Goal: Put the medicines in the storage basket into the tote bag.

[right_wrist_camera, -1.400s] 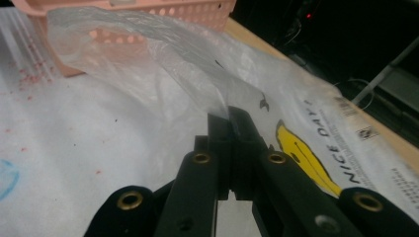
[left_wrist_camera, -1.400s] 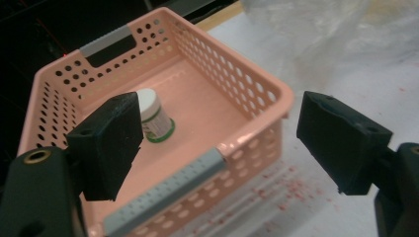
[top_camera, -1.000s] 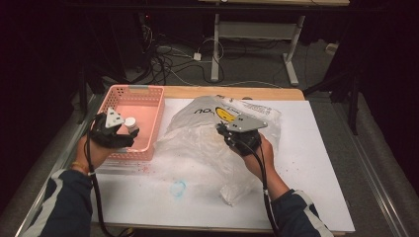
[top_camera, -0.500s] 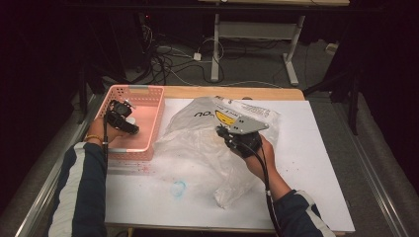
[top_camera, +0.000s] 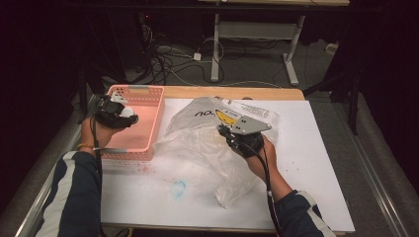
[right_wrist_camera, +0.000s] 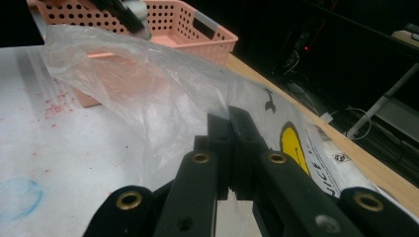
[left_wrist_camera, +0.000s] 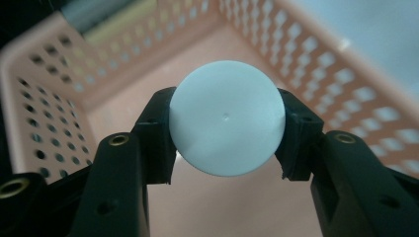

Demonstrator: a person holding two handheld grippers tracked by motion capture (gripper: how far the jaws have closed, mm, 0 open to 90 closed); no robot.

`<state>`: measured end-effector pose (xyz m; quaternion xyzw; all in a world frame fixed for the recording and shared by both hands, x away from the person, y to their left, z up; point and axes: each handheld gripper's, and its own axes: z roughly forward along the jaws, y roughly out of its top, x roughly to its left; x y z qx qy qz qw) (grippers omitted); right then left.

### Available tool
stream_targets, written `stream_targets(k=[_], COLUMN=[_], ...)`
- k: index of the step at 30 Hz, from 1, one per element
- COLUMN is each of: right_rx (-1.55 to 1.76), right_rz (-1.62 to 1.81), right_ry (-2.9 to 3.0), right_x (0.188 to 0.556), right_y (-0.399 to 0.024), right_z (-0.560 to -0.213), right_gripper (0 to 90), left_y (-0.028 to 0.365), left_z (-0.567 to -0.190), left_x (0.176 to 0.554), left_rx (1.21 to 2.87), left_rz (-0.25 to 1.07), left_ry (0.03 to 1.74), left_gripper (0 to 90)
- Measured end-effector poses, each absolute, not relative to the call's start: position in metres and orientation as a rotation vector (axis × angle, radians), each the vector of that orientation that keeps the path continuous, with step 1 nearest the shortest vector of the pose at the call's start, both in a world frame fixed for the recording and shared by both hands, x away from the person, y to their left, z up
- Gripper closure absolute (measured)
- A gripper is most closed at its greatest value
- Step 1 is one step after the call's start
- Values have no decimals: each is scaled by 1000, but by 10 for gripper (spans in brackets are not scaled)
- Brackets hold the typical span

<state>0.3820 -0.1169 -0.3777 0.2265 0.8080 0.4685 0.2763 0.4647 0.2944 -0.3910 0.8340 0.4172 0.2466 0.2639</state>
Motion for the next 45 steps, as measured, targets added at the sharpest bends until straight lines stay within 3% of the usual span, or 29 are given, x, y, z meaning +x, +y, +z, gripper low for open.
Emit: stream_targets(k=[4,5,8,18,31,36,45], right_rx=[619,625,630,647,678,681,705], right_rz=[1266,1271,1260,1258,1268,1271,1291], right_ry=[2156,2150,2123,2106,2105,2108,2132], right_x=[381,381,378,376,375,374,375], right_y=[-115,-115,-113,-110,-113,-113,-117], right_z=[-375,-374,-371,-369,-366,-366,-364], right_gripper=[897,897,897,898,898,898,897], left_y=[283,283,262,202,131,97,73], left_z=[-369,-369,-367,-381,-390,-412,-442], left_x=[399,399,353,305,303,329,375], left_rx=[2107,2107,2076,2118,2172,2202,2215], left_rz=[778,778,802,745,666,671,690], left_ry=[894,894,754,479,277,312,417], left_gripper=[488,488,487,488,487,487,487])
